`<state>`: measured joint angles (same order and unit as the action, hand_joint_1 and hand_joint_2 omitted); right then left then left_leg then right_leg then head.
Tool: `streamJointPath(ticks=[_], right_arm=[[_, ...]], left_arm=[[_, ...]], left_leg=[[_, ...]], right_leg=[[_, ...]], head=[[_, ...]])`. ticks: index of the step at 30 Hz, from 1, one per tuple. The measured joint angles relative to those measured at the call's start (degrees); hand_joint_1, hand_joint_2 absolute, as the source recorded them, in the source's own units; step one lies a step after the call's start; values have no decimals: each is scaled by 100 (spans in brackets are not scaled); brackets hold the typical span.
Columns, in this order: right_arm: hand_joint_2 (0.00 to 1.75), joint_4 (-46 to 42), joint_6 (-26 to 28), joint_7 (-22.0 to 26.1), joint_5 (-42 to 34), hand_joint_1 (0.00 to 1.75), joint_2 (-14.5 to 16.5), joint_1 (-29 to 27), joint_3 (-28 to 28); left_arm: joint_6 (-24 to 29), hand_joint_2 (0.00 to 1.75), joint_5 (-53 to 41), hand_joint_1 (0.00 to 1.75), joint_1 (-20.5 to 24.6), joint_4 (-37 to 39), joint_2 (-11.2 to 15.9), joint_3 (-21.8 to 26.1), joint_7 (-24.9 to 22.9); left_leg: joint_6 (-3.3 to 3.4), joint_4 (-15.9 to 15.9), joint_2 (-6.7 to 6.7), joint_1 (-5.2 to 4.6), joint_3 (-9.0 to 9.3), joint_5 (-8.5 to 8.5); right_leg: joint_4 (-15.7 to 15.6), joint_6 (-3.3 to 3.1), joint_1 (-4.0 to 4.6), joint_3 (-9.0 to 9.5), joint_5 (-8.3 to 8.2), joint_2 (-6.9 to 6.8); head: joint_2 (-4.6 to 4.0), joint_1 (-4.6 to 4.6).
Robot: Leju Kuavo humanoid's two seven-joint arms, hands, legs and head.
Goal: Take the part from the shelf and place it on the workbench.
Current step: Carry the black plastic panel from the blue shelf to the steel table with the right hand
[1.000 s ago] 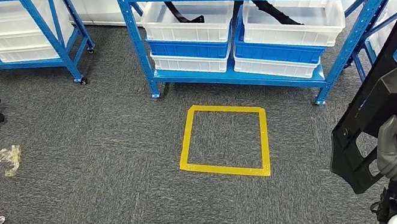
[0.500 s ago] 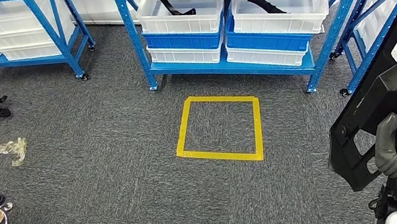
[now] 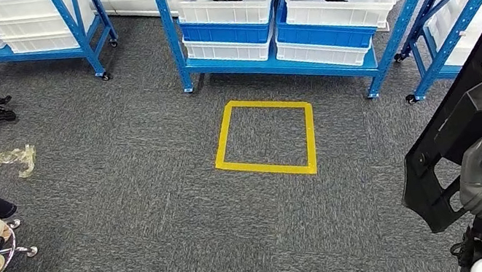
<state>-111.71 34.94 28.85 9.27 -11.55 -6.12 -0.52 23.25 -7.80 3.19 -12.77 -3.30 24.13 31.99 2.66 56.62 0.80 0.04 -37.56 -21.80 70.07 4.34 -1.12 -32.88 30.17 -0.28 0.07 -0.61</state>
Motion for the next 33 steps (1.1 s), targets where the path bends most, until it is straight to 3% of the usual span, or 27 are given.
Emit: streamJointPath(ticks=[2,3,4,6,7,8,10,11,12,13,14,15,17,18,19,22,27,33], right_arm=[[175,-1,-39,-42,65,175,25,44,-2],[175,1,-62,-59,93,175,40,69,-4],[175,4,-87,-72,115,175,51,97,-7],[175,25,-143,-101,153,175,77,146,-12],[175,38,-180,-120,176,175,90,175,-14],[175,53,-215,-139,207,175,105,202,-15],[175,78,-279,-176,300,175,128,252,-17],[175,91,-298,-192,355,175,136,268,-17],[175,106,-314,-210,405,175,144,275,-19],[175,122,-325,-226,439,175,152,278,-20],[175,137,-332,-235,461,175,158,279,-22],[175,149,-337,-240,472,175,163,282,-23],[175,160,-337,-243,489,175,168,297,-25],[175,163,-335,-243,495,175,171,310,-27],[175,166,-331,-243,506,175,173,323,-29],[175,175,-314,-255,597,175,179,340,-34],[175,184,-272,-279,757,175,209,339,-35],[175,185,-238,-290,853,175,249,333,-35]], left_arm=[[23,0,1,0,3,-5,-3,3,-5],[35,0,3,0,3,-7,-3,4,-7],[44,0,5,0,-2,-9,-3,4,-5],[52,0,13,0,-20,-8,0,6,5],[54,0,20,0,-32,-8,-2,8,10],[56,0,27,0,-43,-8,-5,9,14],[58,0,38,0,-51,-8,-14,11,16],[57,0,40,0,-51,-8,-15,13,16],[57,0,45,0,-52,-8,-14,14,16],[56,0,49,0,-53,-8,-14,15,16],[56,0,51,0,-54,-9,-14,15,17],[56,0,52,0,-52,-9,-13,15,17],[56,0,52,0,-43,-10,-11,16,19],[56,0,52,0,-41,-10,-10,16,20],[56,0,52,0,-41,-10,-13,16,21],[56,0,53,0,-49,-10,-25,17,28],[55,0,52,0,-46,-10,-15,20,55],[56,0,31,0,-47,-10,-15,20,84]], left_leg=[[-59,15,-5,-18,-127,158],[-87,11,-7,-29,-151,237],[-114,-6,-7,-36,-164,304],[-173,-27,-10,-19,-188,359],[-207,40,-18,-3,-225,229],[-240,215,-28,12,-282,-13],[-295,879,-52,31,-451,-638],[-317,1268,-61,37,-531,-830],[-330,1563,-67,45,-560,-879],[-335,1692,-69,52,-513,-818],[-332,1588,-69,60,-345,-691],[-322,1252,-70,66,-56,-569],[-288,424,-84,63,551,-532],[-269,145,-91,54,727,-570],[-254,21,-95,47,782,-611],[-206,-22,-87,2,740,-597],[-80,5,-80,-97,634,-526],[-9,62,-77,-136,549,-484]], right_leg=[[-988,-58,32,723,108,6],[-1361,-112,51,955,217,12],[-1558,-165,76,1053,302,18],[-1550,-263,51,968,260,16],[-1534,-335,32,917,211,8],[-1534,-403,8,859,145,-2],[-1529,-479,5,724,11,-14],[-1524,-482,11,648,-51,-17],[-1518,-474,17,579,-108,-18],[-1508,-458,21,518,-158,-19],[-1493,-438,22,462,-201,-17],[-1469,-417,20,419,-232,-16],[-1405,-374,34,329,-268,-19],[-1379,-350,47,297,-283,-24],[-1356,-345,72,261,-282,-28],[-1335,-355,104,174,-299,-33],[-1362,-185,25,120,-425,-31],[-1366,-87,-17,72,-491,-32]], head=[[0,0],[0,-4],[0,-10],[0,-28],[0,-34],[0,-41],[0,-48],[0,-49],[0,-49],[0,-50],[0,-50],[0,-52],[0,-49],[0,-47],[0,-42],[0,-23],[0,-22],[0,-21]])
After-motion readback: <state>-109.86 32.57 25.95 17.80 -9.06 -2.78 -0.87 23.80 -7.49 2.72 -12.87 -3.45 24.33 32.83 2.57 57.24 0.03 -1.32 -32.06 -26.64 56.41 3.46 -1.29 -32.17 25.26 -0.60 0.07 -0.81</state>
